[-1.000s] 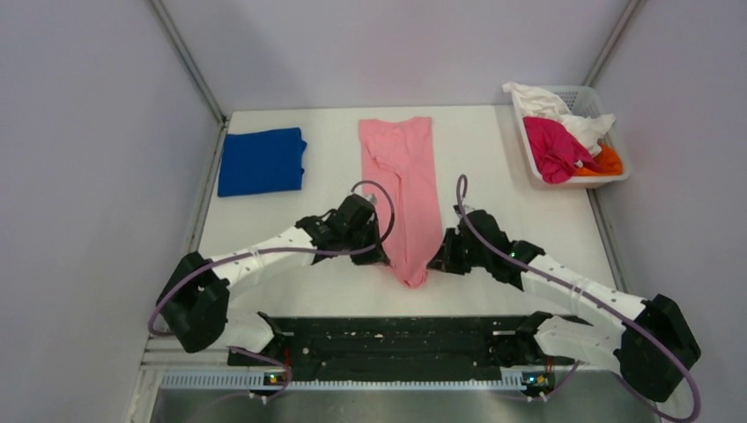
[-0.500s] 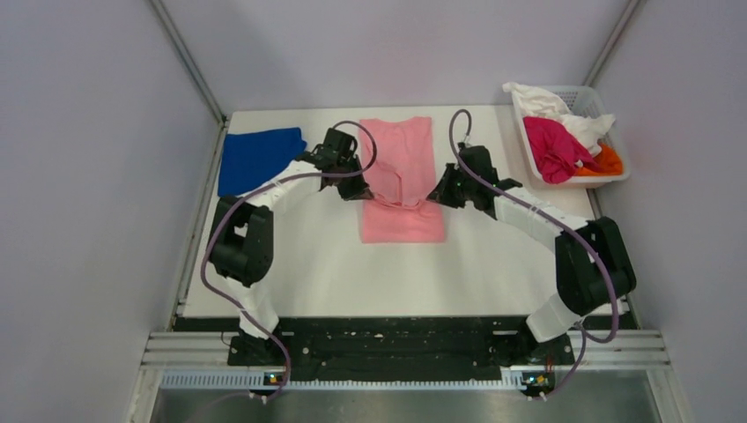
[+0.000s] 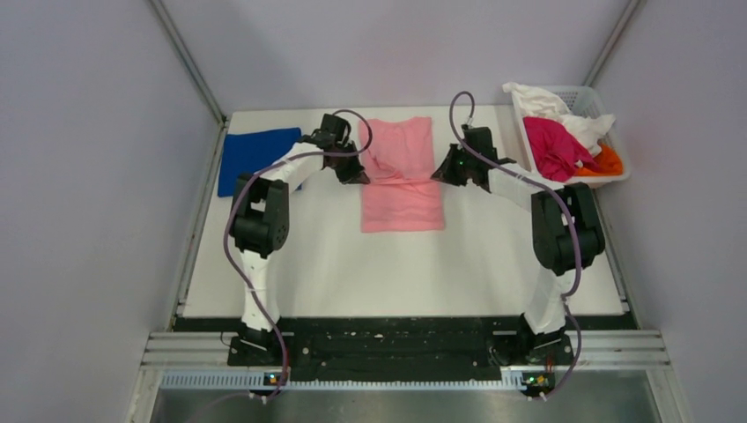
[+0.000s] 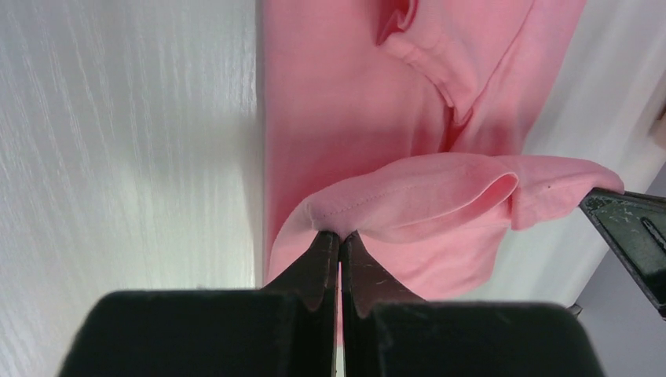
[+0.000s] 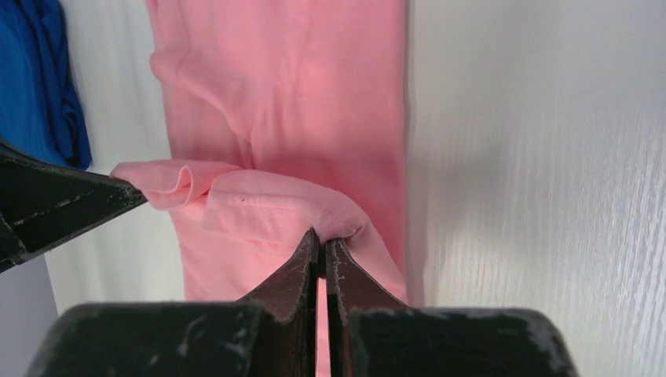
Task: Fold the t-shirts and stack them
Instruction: Fold the folded rectangular tshirt in 1/3 of the way
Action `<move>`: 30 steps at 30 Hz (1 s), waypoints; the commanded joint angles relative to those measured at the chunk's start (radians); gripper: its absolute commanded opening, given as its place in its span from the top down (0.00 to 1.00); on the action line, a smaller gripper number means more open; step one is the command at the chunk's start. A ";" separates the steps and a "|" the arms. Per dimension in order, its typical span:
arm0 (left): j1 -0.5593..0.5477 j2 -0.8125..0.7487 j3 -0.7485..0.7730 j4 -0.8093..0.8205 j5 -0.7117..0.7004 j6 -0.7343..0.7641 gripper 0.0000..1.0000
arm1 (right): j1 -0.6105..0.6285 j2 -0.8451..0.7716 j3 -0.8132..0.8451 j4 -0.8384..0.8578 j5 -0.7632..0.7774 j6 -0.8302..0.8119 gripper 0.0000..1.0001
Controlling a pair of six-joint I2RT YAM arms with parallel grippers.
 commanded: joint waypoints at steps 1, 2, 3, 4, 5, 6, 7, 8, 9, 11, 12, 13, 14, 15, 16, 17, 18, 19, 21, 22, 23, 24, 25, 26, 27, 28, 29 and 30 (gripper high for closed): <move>0.016 0.036 0.061 0.028 0.038 0.018 1.00 | -0.027 0.071 0.069 0.067 -0.037 -0.025 1.00; 0.020 0.047 0.073 0.032 0.050 0.018 1.00 | -0.032 0.085 0.076 0.071 -0.038 -0.025 1.00; 0.023 0.061 0.086 0.032 0.065 0.018 0.99 | -0.034 0.097 0.084 0.074 -0.039 -0.027 0.96; 0.025 0.074 0.102 0.025 0.079 0.022 0.90 | -0.036 0.110 0.095 0.071 -0.039 -0.028 0.85; 0.027 0.087 0.122 0.011 0.087 0.024 0.76 | -0.040 0.121 0.107 0.068 -0.040 -0.028 0.69; 0.030 0.094 0.139 -0.001 0.091 0.027 0.57 | -0.043 0.130 0.116 0.064 -0.038 -0.027 0.58; 0.032 0.095 0.148 -0.009 0.086 0.028 0.38 | -0.046 0.136 0.123 0.062 -0.030 -0.026 0.51; 0.033 0.090 0.149 -0.010 0.080 0.025 0.19 | -0.047 0.137 0.126 0.059 -0.010 -0.025 0.42; 0.033 0.080 0.145 -0.007 0.076 0.021 0.07 | -0.047 0.138 0.130 0.047 0.011 -0.025 0.34; 0.033 0.049 0.121 0.014 0.090 0.009 0.01 | -0.046 0.128 0.119 0.036 0.019 -0.025 0.29; 0.033 0.033 0.100 0.027 0.102 0.004 0.01 | -0.046 0.117 0.092 0.044 0.014 -0.021 0.19; 0.032 0.014 0.074 0.037 0.109 -0.002 0.01 | -0.046 0.099 0.066 0.057 0.005 -0.016 0.12; 0.032 -0.009 0.046 0.042 0.107 -0.003 0.01 | -0.046 0.079 0.039 0.064 -0.002 -0.014 0.10; 0.032 -0.030 0.013 0.045 0.100 -0.003 0.01 | -0.046 0.048 0.010 0.067 -0.005 -0.013 0.10; 0.031 -0.055 -0.031 0.043 0.088 0.001 0.01 | -0.042 0.022 -0.019 0.077 -0.005 -0.013 0.10; 0.031 -0.080 -0.064 0.037 0.076 0.003 0.01 | -0.038 -0.008 -0.049 0.085 -0.007 -0.014 0.10; 0.031 -0.111 -0.104 0.029 0.068 0.014 0.01 | -0.031 -0.034 -0.074 0.087 -0.018 -0.021 0.09; 0.031 -0.146 -0.144 0.030 0.060 0.020 0.01 | -0.020 -0.055 -0.095 0.109 -0.028 -0.030 0.03; 0.031 -0.227 -0.245 0.034 0.021 0.024 0.01 | 0.008 -0.084 -0.117 0.102 -0.046 -0.051 0.01; 0.031 -0.268 -0.297 0.041 0.004 0.023 0.01 | 0.025 -0.093 -0.123 0.099 -0.046 -0.062 0.01; 0.031 -0.314 -0.352 0.050 -0.007 0.025 0.01 | 0.042 -0.100 -0.129 0.073 -0.038 -0.074 0.01; 0.031 -0.359 -0.399 0.057 -0.015 0.027 0.01 | 0.060 -0.104 -0.131 0.061 -0.027 -0.088 0.01; 0.032 -0.399 -0.449 0.066 -0.018 0.029 0.01 | 0.078 -0.106 -0.132 0.054 -0.010 -0.097 0.01; 0.031 -0.439 -0.498 0.073 -0.020 0.030 0.01 | 0.095 -0.102 -0.129 0.051 0.013 -0.104 0.01; 0.031 -0.473 -0.538 0.079 -0.019 0.031 0.01 | 0.109 -0.095 -0.121 0.053 0.027 -0.110 0.01; 0.030 -0.502 -0.579 0.084 -0.017 0.029 0.01 | 0.120 -0.082 -0.108 0.053 0.027 -0.116 0.01; 0.030 -0.528 -0.612 0.084 -0.015 0.024 0.01 | 0.130 -0.063 -0.090 0.049 0.016 -0.115 0.01; 0.030 -0.548 -0.643 0.085 -0.011 0.019 0.01 | 0.136 -0.043 -0.067 0.049 0.007 -0.115 0.01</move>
